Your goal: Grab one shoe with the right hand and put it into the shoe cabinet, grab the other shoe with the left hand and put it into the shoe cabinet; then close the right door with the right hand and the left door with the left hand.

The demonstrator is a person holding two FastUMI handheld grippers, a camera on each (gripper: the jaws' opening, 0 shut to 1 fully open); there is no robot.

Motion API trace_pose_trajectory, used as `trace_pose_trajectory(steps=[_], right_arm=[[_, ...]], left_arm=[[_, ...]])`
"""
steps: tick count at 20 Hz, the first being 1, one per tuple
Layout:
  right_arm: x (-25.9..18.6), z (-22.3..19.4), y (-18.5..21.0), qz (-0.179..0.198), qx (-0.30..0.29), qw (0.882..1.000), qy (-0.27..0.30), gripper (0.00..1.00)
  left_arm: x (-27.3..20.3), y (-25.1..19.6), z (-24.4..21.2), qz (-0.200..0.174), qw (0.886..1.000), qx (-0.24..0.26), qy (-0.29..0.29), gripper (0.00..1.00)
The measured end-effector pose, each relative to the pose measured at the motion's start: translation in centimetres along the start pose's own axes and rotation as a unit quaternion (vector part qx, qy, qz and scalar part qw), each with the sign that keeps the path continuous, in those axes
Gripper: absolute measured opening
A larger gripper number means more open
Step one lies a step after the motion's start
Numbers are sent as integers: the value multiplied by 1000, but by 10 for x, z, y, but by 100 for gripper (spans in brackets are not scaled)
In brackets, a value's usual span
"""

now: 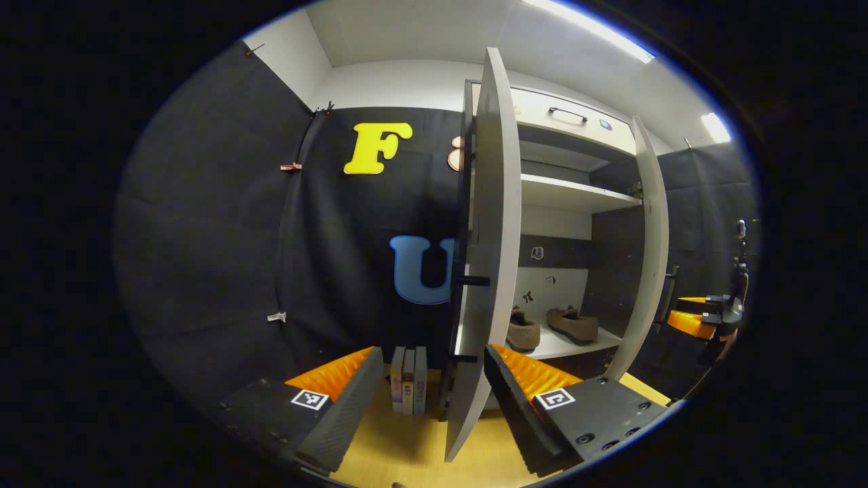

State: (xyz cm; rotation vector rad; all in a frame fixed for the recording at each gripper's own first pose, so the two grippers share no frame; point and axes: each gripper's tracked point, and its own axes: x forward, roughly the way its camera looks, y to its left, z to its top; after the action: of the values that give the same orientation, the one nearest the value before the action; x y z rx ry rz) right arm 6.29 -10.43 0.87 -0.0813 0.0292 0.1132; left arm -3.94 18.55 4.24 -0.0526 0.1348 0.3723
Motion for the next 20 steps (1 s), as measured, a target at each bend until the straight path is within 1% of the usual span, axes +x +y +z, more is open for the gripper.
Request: trace_pose_trajectory(steps=[2,4,6,9,11,12,15,16,17,20], right_arm=[[-8,0,-8,-17,5,1000,1,98],[-18,-2,-15,-33,8,999,5,98],[-23,-4,-18,-43,9,999,9,98],[-29,-6,-18,-45,17,999,12,98],[-25,-7,-15,-40,18,999,13,98],[-21,-6,-12,-36,19,999,13,98],[-11,-8,-2,-20,21,999,14,98],[-8,-8,-1,-17,20,1000,14,98],[-5,-10,0,-13,20,1000,16,98],[-2,-13,0,-5,21,1000,18,98]], left_arm=[[8,6,2,6,1000,2,-3,95],[16,-1,5,-6,1000,3,-9,95],[21,2,7,-1,1000,15,-16,94],[22,-2,11,3,999,49,-16,94],[22,-9,11,0,997,73,-15,94],[21,-17,11,-5,997,74,-15,94],[27,-40,-1,-39,998,42,-14,93],[29,-51,-2,-50,998,36,-13,90],[30,-61,-1,-59,997,38,-12,93],[41,-96,-3,-89,995,49,-12,93]])
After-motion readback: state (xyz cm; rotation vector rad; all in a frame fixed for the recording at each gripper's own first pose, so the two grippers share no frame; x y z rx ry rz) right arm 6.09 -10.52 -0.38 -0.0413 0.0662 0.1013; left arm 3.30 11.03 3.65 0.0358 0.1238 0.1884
